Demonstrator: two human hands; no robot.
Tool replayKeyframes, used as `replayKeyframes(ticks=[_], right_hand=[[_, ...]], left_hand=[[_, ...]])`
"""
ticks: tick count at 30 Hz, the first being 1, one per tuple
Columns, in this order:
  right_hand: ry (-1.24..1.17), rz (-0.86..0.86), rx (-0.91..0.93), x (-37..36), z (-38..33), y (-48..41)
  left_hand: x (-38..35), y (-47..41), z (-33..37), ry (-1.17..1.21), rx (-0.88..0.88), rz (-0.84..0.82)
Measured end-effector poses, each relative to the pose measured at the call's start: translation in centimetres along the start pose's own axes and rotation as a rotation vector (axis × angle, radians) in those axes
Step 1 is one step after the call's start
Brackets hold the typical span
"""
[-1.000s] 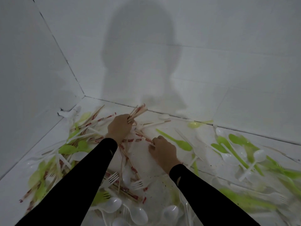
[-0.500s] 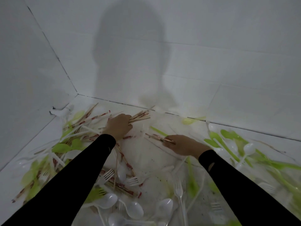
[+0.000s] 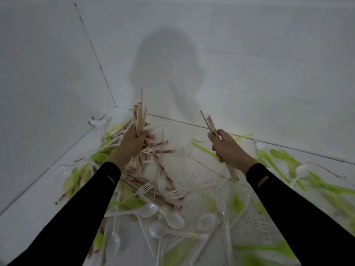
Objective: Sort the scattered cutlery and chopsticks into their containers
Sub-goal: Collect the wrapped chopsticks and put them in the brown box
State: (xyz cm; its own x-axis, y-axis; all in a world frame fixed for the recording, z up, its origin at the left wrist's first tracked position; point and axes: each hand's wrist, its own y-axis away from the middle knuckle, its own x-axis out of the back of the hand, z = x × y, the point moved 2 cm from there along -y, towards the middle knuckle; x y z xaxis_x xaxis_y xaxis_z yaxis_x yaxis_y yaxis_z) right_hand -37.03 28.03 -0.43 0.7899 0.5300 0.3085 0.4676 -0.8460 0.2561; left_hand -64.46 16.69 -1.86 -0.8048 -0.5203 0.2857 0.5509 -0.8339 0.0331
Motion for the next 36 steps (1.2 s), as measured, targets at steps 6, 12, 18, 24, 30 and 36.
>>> replayKeyframes(ticks=[6,12,18,24,30,36], right_hand=[[-0.441,0.161,0.241,-9.1,-1.7,1.6],[-0.071,0.119,0.185,-13.2,1.4,2.1],[0.482,-0.017,0.027,-14.3,3.2,1.2],[0.688,-0.164,-0.050,-13.2,4.0,1.5],[0.221,-0.003,-0.067,-9.5,2.8,0.8],[-0.050,0.027,-0.136,-8.5,0.9,-0.7]], left_hand=[[1.0,5.8,-0.5,0.190,-0.237,0.357],[-0.4,9.7,-4.3,0.193,-0.089,0.337],[-1.0,10.2,-4.3,0.037,-0.038,0.312],[-0.6,7.6,-3.9,-0.309,-0.069,0.282],[-2.2,7.8,-5.6,-0.526,0.068,0.044],[-2.9,7.8,-6.1,-0.587,0.074,-0.035]])
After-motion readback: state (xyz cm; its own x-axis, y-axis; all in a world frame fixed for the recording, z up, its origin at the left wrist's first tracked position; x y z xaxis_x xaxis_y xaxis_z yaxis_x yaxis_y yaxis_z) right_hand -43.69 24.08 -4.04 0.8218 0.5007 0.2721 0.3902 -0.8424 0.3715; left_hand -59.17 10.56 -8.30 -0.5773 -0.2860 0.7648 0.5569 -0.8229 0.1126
